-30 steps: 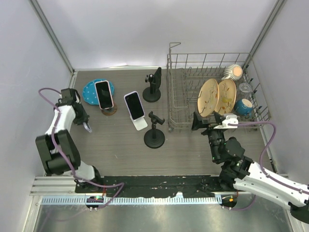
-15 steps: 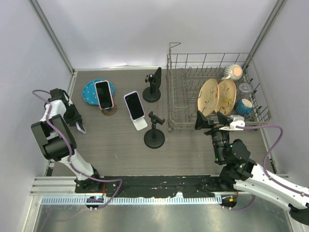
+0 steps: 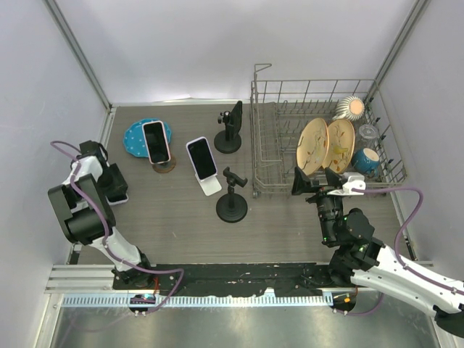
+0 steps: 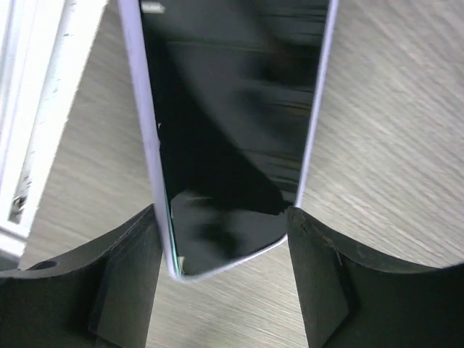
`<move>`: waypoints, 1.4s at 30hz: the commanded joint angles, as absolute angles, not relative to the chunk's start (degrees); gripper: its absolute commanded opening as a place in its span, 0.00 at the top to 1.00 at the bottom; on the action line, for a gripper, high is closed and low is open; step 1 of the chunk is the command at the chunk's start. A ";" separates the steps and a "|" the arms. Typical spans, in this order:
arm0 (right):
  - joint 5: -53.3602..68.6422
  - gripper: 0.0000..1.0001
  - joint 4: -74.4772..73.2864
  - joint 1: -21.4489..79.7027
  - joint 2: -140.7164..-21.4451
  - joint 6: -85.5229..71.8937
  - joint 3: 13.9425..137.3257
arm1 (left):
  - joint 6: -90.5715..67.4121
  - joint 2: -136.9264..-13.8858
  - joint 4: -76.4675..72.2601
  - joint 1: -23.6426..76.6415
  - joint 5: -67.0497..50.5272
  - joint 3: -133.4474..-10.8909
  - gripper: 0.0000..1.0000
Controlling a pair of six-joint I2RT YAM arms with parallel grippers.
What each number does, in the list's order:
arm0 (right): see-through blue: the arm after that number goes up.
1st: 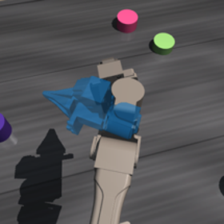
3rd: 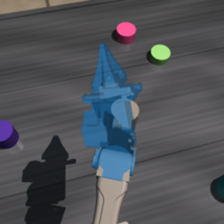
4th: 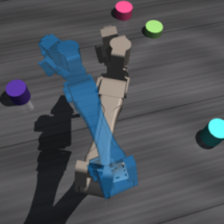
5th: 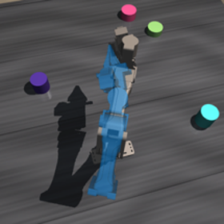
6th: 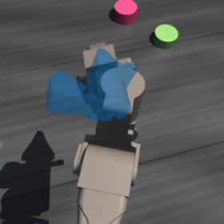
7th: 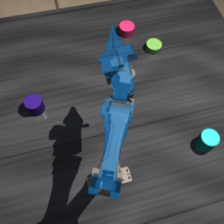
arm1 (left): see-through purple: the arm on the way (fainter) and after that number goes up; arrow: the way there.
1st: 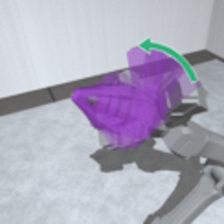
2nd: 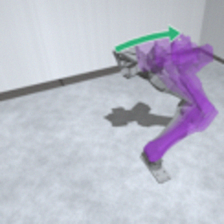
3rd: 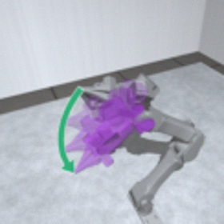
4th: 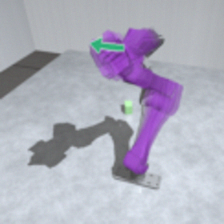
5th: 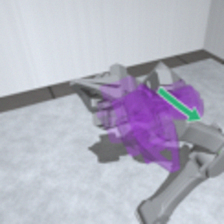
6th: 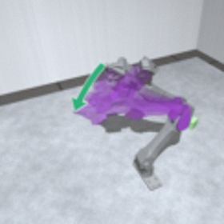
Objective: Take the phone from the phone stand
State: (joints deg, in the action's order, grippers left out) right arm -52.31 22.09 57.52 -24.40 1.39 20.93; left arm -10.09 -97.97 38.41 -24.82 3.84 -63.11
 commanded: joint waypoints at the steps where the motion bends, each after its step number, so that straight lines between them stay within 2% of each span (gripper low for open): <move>1: -51.42 0.02 22.85 57.39 -25.13 0.62 22.06 | -11.07 -93.78 35.86 -24.96 11.86 -61.53 0.29; 12: -50.89 0.02 21.45 57.39 -25.93 0.26 22.94 | -13.62 -88.43 35.16 -24.53 10.21 -59.94 0.01; 20: -49.05 0.03 19.69 57.39 -26.02 -1.31 23.47 | -17.83 -71.92 36.56 -12.06 8.44 -57.67 0.00; 25: -47.55 0.03 18.90 57.39 -26.80 -1.58 23.73 | -22.32 -58.83 33.67 1.20 6.95 -53.18 0.00; 30: -45.36 0.04 17.85 57.39 -29.26 -0.53 24.78 | -22.59 -53.62 29.98 14.47 2.11 -49.40 0.00; 34: -36.06 0.05 11.89 57.39 -31.46 -0.35 28.99 | -21.10 -51.95 28.66 19.33 0.27 -48.87 0.00; 38: -22.89 0.05 5.47 57.39 -36.98 -1.05 34.44 | -18.81 -49.66 26.37 19.69 -3.51 -48.08 0.00; 42: -15.13 0.06 -3.76 57.39 -44.54 -2.11 43.05 | -15.39 -45.63 23.91 19.69 -5.89 -46.15 0.00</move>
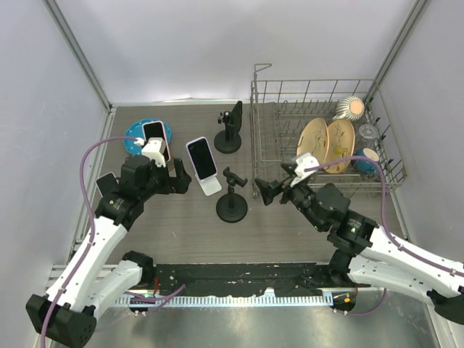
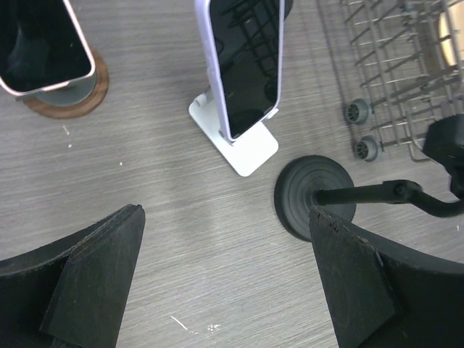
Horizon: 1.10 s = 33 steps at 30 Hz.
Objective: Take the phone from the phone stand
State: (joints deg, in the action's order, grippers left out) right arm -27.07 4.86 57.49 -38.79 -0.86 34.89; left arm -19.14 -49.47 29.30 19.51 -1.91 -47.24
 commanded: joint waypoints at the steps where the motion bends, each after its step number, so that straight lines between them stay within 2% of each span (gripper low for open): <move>1: -14.25 0.06 -7.17 57.39 -46.13 -2.81 46.72 | -14.08 -44.83 23.91 19.69 -6.24 -45.71 0.00; 13: -9.68 0.06 -25.38 57.30 -71.69 -3.69 72.04 | -5.80 -30.69 28.13 19.69 2.19 -42.55 0.00; 16: -9.84 0.07 -27.94 57.30 -77.23 -3.69 75.92 | -6.77 -26.29 24.00 19.60 3.60 -38.34 0.00; 22: -11.07 0.09 -32.51 56.95 -84.54 -3.08 80.50 | -7.82 -23.64 24.52 19.69 5.27 -38.76 0.00; 28: -11.69 0.16 -34.98 56.78 -88.94 -2.46 82.44 | -8.09 -21.36 25.05 20.21 5.89 -38.58 0.00; 31: -12.48 0.26 -35.51 56.43 -90.09 -2.37 82.62 | -8.17 -21.01 25.14 20.39 5.98 -38.58 0.00; 33: -13.18 0.40 -36.03 55.99 -90.52 -2.20 82.97 | -8.09 -20.83 25.05 20.48 6.06 -38.50 0.00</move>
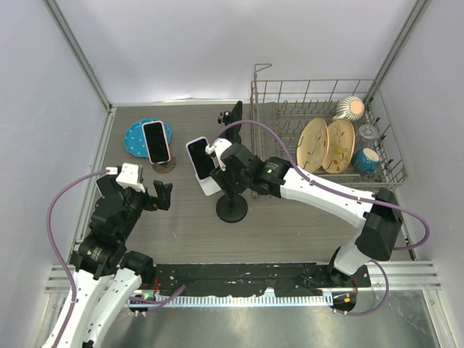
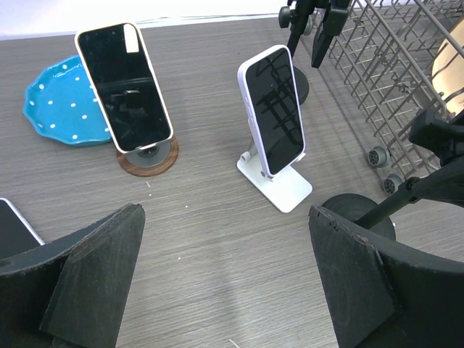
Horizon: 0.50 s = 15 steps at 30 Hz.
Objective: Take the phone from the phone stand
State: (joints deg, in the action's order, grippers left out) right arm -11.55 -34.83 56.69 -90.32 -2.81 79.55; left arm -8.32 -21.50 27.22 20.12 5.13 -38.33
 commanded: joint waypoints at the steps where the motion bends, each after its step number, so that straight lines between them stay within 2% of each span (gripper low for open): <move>1: -14.14 0.45 -36.12 55.81 -90.61 -2.11 83.14 | -8.09 -20.74 25.14 20.65 5.98 -38.50 0.00; 2: -14.41 0.57 -36.12 55.55 -90.62 -1.85 83.32 | -8.09 -20.66 25.14 20.74 5.98 -38.50 0.00; 4: -14.94 0.67 -35.77 54.58 -90.70 -1.58 83.93 | -8.09 -20.57 25.14 21.00 5.98 -38.41 0.00; 13: -14.68 0.94 -24.80 49.14 -90.97 -1.23 83.15 | -8.09 -19.95 25.40 21.18 6.42 -38.32 0.00; 15: -15.55 0.97 -22.08 48.43 -91.49 -1.32 83.14 | -8.00 -19.95 25.31 21.27 6.50 -38.32 0.00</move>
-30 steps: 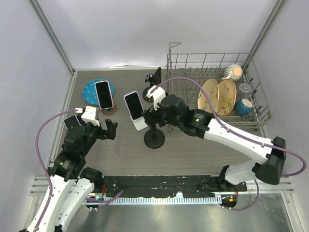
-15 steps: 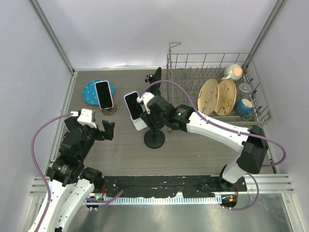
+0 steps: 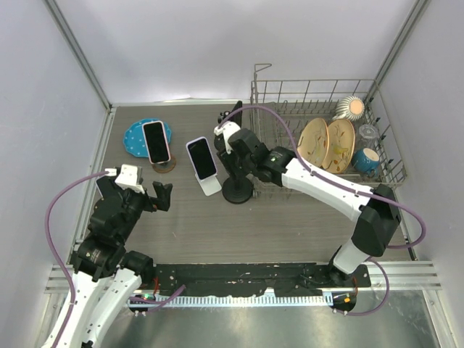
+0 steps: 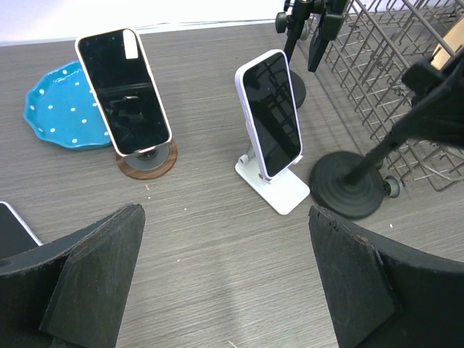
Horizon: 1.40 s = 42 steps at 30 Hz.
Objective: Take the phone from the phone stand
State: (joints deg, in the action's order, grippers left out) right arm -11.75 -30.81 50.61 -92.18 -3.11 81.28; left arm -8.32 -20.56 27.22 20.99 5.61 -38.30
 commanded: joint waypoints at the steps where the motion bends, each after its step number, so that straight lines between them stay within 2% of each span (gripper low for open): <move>1: -16.08 0.99 -21.10 47.64 -91.76 -1.32 83.14 | -8.09 -19.95 25.40 21.36 6.59 -38.32 0.00; 8: -16.88 0.99 -15.21 42.64 -95.62 -3.16 85.33 | -8.09 -19.78 25.40 21.71 7.03 -38.23 0.00; 20: -20.48 0.98 -16.61 38.41 -103.44 -6.76 92.99 | -8.09 -19.42 25.31 22.41 7.73 -38.14 0.00; 23: -20.48 0.88 -16.87 38.06 -103.89 -7.38 93.51 | -8.00 -19.34 25.31 22.59 7.73 -38.14 0.00; 24: -20.39 0.78 -17.31 38.06 -103.89 -7.99 93.69 | -8.00 -19.25 25.31 22.50 7.73 -38.14 0.00; 25: -19.78 0.72 -17.92 38.06 -103.63 -8.26 94.13 | -8.09 -19.25 25.31 22.67 7.82 -38.06 0.00; 26: -19.51 0.60 -18.19 37.97 -103.45 -8.61 94.22 | -8.00 -19.07 25.31 22.76 7.82 -38.06 0.00; 29: -17.85 0.39 -18.72 38.06 -102.75 -10.10 94.92 | -8.00 -18.99 25.31 22.85 7.82 -38.06 0.00; 31: -17.23 0.31 -19.86 38.06 -102.57 -11.42 96.23 | -8.00 -18.90 25.40 22.94 7.91 -38.06 0.00; 32: -17.14 0.24 -20.30 38.06 -102.39 -11.60 96.59 | -7.91 -18.81 25.40 22.94 7.91 -38.06 0.00; 37: -18.63 0.14 -22.32 38.06 -102.31 -13.88 99.22 | -7.91 -18.28 25.49 23.03 8.00 -38.06 0.00; 42: -24.42 0.13 -22.41 37.97 -101.43 -17.05 100.72 | -7.91 -18.11 25.58 23.11 8.00 -37.97 0.00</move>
State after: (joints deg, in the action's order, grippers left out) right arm -16.86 -22.11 39.20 -104.49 -14.11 97.43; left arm -8.32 -18.70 27.27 22.79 7.51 -38.09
